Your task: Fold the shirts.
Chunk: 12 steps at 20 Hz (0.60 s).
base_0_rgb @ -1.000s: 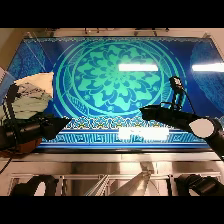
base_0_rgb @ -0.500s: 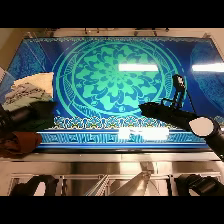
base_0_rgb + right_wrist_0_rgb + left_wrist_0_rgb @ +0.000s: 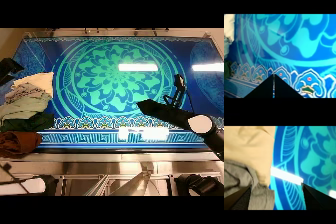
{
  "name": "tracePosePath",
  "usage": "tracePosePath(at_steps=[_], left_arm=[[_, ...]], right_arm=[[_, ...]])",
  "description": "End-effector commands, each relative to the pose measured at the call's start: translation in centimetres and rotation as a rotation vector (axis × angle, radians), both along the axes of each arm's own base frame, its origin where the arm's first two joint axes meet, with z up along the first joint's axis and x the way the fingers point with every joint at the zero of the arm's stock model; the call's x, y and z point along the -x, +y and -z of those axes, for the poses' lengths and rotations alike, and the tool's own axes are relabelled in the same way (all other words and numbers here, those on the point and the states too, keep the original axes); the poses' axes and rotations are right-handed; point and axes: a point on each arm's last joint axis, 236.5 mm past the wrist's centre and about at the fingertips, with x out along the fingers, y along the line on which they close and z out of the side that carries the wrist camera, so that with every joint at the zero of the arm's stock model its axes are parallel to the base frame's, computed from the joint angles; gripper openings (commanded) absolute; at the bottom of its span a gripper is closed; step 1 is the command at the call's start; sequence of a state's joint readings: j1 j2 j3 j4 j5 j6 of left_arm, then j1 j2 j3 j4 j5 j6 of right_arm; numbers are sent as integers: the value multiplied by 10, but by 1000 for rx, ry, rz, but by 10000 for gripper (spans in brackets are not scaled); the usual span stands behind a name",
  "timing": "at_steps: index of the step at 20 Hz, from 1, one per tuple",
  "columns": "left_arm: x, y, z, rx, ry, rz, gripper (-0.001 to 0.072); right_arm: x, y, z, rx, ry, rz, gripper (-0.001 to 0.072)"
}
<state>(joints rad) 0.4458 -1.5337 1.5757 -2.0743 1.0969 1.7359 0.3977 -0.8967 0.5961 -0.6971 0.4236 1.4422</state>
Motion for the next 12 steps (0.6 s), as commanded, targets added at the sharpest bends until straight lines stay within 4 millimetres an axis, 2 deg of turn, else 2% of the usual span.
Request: tracePosePath(at_steps=[1,2,5,7,10,12], left_arm=[[-58,21,41,44,65,78,713],[-75,17,47,37,56,102,713],[-116,1,76,-13,-17,117,713],[-128,-7,102,-69,-51,125,713],[-122,-25,145,-182,57,237,713],[-108,-23,173,-331,189,328,714]], right_arm=[[-1,2,16,8,46,0,326],[-1,2,22,13,59,0,374],[-2,2,32,24,82,1,362],[-2,2,37,28,93,1,363],[-2,2,37,29,95,0,364],[-2,2,37,30,94,0,364]])
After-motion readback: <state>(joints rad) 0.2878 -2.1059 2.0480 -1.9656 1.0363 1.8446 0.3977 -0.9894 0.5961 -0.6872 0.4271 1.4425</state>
